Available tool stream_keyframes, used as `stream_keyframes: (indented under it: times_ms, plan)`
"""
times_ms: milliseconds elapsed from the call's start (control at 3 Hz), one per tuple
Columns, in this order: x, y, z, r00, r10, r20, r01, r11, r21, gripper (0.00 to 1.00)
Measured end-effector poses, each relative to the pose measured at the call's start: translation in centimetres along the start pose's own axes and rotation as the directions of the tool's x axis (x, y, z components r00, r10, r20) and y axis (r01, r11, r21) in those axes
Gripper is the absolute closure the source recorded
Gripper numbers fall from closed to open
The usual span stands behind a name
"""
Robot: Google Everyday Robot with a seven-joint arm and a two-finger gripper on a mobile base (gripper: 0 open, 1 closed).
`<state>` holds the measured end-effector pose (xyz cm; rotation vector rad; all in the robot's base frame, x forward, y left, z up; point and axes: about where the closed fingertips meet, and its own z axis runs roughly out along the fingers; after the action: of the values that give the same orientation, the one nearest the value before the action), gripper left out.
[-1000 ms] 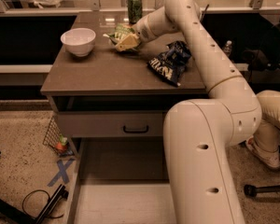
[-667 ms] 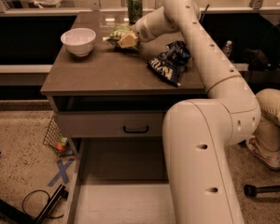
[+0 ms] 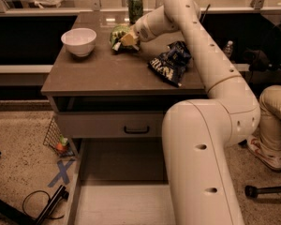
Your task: Place green jalapeno chip bag into middle drawer
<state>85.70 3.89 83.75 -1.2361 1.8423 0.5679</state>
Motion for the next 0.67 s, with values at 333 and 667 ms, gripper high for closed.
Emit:
stream_keyframes:
  times_ms: [333,667]
  plan:
    - [-0.01,0.0,-0.01,1.0,0.0,0.0,0.0,1.0,0.0,1.0]
    - [-0.41,-0.02,-0.6,1.0,-0.01,0.001,0.01,0.9999,0.006,1.0]
